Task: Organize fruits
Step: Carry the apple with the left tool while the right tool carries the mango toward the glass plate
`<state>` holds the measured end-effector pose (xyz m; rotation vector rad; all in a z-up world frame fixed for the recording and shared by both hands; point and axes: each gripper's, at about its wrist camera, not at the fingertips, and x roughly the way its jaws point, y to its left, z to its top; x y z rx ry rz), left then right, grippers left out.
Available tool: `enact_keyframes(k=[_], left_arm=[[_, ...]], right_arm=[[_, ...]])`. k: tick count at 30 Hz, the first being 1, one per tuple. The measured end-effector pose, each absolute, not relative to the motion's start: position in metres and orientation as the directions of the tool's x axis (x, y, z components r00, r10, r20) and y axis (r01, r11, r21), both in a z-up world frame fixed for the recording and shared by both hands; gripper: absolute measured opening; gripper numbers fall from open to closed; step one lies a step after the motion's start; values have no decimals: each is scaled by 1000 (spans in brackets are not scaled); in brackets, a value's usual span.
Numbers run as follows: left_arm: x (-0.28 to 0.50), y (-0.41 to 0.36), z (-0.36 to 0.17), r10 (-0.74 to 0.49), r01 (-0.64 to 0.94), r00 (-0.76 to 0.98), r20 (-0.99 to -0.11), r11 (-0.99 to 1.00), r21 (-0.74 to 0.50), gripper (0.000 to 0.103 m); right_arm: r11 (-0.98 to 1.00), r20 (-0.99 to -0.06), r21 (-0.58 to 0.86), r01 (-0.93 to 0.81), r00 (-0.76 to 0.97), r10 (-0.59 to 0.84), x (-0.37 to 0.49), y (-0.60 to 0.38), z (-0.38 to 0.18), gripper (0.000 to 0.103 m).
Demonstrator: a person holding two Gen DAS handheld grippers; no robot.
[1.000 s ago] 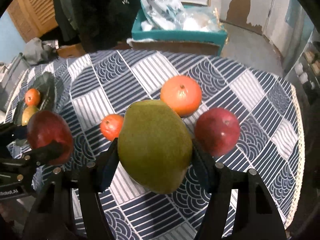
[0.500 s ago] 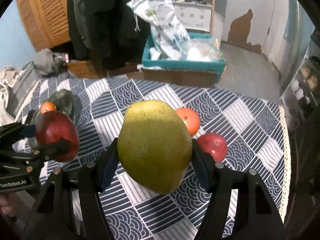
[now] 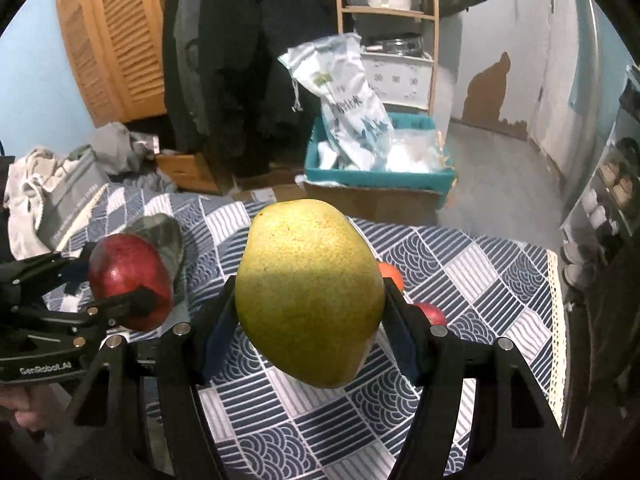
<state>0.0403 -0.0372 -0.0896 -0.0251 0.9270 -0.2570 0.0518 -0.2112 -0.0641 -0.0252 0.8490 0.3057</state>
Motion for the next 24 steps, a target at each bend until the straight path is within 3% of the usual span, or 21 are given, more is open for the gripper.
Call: enact_keyframes(k=[24], left_arm=[[29,9,-67,-201,146,631,-750,979,-140,63]], right_arm=[[927,-698,131,-352,631,338,47,-179,-34,68]])
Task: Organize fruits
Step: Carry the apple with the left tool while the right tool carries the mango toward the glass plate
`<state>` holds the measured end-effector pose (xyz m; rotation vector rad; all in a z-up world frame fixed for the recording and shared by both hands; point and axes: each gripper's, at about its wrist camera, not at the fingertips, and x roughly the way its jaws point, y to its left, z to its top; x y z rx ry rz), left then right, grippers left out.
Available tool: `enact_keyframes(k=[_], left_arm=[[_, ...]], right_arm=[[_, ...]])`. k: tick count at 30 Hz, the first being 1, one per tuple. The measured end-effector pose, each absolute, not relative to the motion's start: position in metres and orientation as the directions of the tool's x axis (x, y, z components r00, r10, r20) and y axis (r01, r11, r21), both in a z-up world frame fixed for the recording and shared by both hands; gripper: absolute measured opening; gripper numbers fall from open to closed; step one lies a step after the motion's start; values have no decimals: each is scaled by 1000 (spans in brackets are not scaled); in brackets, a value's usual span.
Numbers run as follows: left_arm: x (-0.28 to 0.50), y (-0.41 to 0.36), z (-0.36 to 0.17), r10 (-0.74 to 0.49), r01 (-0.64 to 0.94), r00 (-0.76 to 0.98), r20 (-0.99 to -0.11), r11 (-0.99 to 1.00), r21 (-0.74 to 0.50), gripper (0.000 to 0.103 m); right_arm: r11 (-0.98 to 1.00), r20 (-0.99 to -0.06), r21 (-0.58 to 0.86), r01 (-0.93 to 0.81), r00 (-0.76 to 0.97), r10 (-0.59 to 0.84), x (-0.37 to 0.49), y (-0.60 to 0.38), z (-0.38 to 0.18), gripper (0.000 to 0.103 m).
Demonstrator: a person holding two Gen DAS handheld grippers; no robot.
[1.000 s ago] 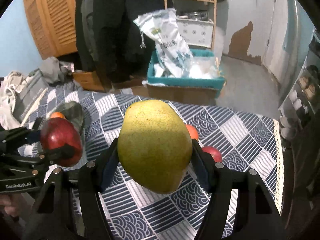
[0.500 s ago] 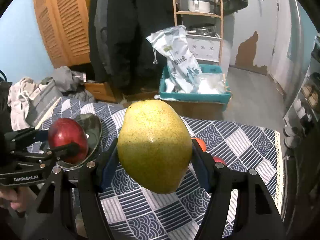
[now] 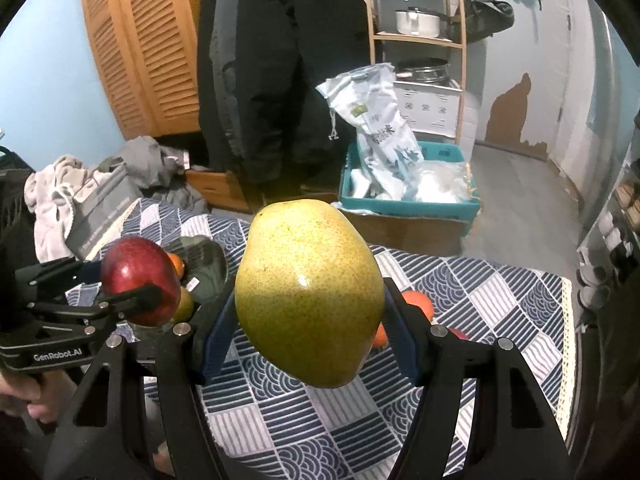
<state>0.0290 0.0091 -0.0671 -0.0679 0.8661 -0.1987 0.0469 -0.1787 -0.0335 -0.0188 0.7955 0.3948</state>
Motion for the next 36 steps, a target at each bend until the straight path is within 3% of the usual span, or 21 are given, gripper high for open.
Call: enact_keyframes(k=[20,36], left_arm=[[27,76,-81,-117,14,644,-756,990,-140,63],[34,138,-126,-5,-132,577,-817,986,-99,63]], right_arm=[[884,-714,150,-443,569,407,67,-106,-37,68],[837,-766,175,-518,463,446,96,-24,-78,68]])
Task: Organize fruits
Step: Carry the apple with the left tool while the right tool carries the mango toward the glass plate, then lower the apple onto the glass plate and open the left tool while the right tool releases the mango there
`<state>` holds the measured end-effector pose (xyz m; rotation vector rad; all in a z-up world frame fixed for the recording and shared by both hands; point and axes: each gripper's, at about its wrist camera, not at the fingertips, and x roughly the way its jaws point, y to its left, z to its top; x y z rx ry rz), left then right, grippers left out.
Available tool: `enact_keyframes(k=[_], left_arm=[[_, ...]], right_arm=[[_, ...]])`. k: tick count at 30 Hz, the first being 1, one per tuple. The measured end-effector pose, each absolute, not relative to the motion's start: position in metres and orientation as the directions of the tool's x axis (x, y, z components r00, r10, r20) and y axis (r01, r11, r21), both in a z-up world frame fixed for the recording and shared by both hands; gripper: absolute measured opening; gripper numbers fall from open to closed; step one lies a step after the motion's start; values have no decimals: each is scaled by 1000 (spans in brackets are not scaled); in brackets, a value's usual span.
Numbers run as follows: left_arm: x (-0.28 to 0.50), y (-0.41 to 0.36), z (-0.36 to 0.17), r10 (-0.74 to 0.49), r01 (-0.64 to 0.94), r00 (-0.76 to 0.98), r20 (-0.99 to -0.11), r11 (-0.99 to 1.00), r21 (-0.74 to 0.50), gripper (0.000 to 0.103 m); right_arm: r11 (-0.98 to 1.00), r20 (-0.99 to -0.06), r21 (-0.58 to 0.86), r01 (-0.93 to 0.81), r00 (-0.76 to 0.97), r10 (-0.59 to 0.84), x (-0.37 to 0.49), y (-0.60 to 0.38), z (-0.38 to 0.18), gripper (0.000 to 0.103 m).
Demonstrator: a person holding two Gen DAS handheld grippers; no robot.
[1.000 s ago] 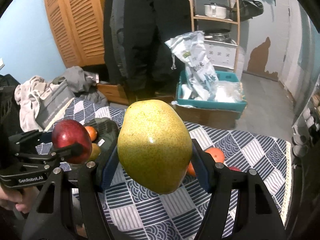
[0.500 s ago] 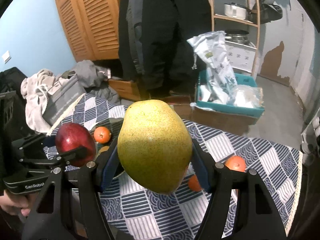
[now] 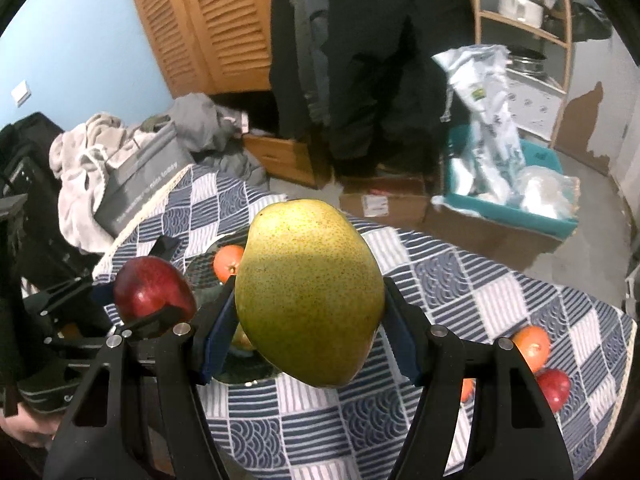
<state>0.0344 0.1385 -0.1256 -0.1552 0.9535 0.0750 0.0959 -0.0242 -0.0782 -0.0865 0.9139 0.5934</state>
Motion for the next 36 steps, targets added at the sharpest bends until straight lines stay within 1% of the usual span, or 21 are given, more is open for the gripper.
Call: enact_keyframes(k=[9,19,25,36], left_arm=[[42,167,-168,35,-204,490,-871,976,-75,63],[51,183,-207,77,-246,396,-915,969,-24,63],[54,186,-222,51,-258,354,-934,965,-45,63],[56,181,-237,61,-239,312,-948,971,-16,63]], right_arm=[[818,-836,174,-548,356,417,111,18,-135,68],[816,-893,165,-554,266,362,120,36,-184,68],[809,-909,160,-565,236,345,118,42,-200,68],[794,-919,169,-584,198,342,113,49,-212,68]])
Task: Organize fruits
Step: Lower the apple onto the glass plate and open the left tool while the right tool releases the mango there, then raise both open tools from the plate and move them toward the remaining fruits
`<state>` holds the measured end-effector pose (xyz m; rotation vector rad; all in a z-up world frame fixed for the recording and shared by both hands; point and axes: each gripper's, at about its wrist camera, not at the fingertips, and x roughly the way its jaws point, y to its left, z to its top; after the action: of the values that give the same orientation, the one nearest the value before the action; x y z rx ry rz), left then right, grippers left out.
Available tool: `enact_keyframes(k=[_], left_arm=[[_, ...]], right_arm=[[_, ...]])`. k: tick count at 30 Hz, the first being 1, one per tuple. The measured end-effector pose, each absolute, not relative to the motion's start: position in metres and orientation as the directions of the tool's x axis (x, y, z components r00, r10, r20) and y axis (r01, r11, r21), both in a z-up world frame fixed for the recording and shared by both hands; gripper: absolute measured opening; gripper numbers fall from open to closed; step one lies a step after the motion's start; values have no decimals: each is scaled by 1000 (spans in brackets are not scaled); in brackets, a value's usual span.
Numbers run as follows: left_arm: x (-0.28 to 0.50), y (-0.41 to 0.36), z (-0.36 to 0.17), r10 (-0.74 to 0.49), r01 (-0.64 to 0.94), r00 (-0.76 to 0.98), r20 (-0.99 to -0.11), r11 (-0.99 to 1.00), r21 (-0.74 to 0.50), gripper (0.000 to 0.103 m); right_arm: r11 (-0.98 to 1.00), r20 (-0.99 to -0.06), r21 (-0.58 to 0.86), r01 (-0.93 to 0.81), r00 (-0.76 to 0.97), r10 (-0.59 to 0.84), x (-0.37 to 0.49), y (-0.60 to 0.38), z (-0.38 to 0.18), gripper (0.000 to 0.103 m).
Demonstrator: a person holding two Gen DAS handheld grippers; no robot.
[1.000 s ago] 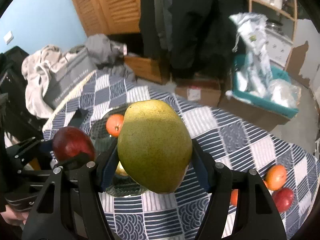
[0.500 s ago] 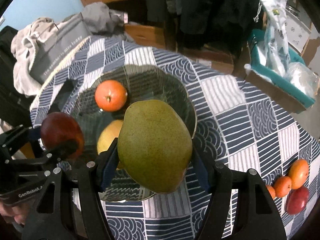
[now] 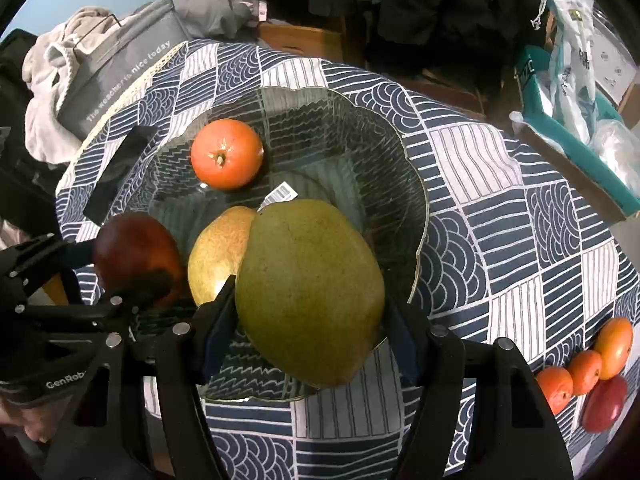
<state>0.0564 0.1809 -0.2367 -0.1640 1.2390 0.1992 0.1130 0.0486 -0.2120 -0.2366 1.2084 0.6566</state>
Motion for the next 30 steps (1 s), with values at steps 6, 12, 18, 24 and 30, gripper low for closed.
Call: enact_keyframes(k=[6,12,18,24,30], left_arm=[[56,179,-236,68,-232,304,-950,973,-5,65],[52,178,-217,140,-237,359,-923,970,55,81],[50,173,-206,145,-216,376,-915,974,65,81],[48,162,-194,156,-186,406,-900,979,86,81],[44,152,-176,139,-164,446,-884,984,72,81]], right_arm=[[794,-920,187,-578,180,348,115,49,-213,69],[799,-916,203,-566,179,360,114,47,-210,69],[804,-887,213,-555,234,397,112,39,-189,70],[806,-853,202,-557,304,424,110,32,-158,72],[818,-838,174,-549,354,416,104,21,-137,72]])
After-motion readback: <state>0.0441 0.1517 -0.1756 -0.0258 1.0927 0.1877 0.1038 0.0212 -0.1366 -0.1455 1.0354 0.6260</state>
